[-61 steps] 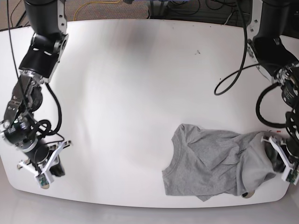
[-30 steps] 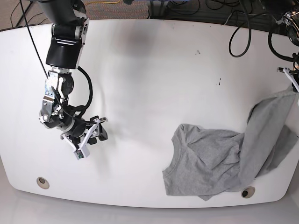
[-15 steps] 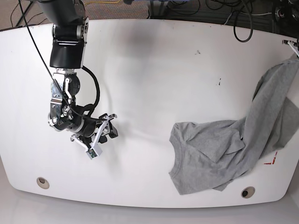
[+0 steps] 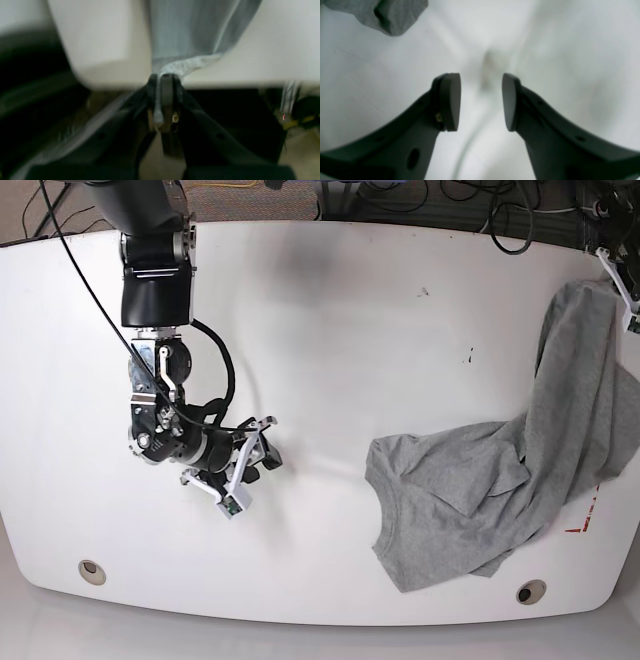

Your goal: Layout the t-shirt on the table in an organized manner, then fold the t-shirt properly

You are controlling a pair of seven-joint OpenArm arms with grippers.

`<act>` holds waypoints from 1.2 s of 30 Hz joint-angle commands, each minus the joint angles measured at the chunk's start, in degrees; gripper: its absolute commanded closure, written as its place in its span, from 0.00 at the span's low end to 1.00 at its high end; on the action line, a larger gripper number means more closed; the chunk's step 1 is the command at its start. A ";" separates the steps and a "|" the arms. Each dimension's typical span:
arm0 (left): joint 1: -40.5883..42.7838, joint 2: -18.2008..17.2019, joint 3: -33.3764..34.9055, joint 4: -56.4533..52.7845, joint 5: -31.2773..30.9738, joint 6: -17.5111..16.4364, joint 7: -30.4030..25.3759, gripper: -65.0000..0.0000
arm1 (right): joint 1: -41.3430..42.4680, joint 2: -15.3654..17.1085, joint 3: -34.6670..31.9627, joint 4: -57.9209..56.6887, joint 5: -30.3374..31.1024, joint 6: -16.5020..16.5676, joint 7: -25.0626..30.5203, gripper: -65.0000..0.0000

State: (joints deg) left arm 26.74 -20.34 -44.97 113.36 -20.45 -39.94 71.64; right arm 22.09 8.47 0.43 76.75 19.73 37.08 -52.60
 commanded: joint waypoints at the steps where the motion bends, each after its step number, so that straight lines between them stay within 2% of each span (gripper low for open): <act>1: -1.12 0.34 0.44 0.79 0.71 -0.06 0.23 1.00 | 2.84 -0.34 0.15 0.48 0.71 -0.03 1.57 0.59; 5: -3.23 0.60 2.99 0.70 1.06 -0.06 0.14 1.00 | 4.51 -1.30 0.15 -2.07 0.71 -0.03 1.57 0.59; 11: -5.51 0.69 6.51 0.70 1.06 -0.06 0.32 0.99 | 6.70 -1.13 0.23 -5.85 0.71 -0.03 2.53 0.59; 26: -5.86 0.07 6.51 0.70 1.06 -0.06 0.32 0.62 | 6.62 -0.34 0.15 -6.11 0.71 0.15 3.94 0.59; 32: -5.95 -0.80 6.42 0.70 0.97 -0.06 0.32 0.61 | 6.70 -0.69 -1.09 -6.38 0.71 -0.03 4.20 0.59; 36: -6.04 -0.89 6.42 0.70 0.97 -0.06 0.32 0.61 | 6.88 -0.78 -6.27 -6.38 0.71 -0.20 5.43 0.59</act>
State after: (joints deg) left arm 20.91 -20.36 -38.19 113.21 -19.35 -39.97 72.40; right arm 26.96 8.01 -3.84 69.56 19.49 36.51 -49.45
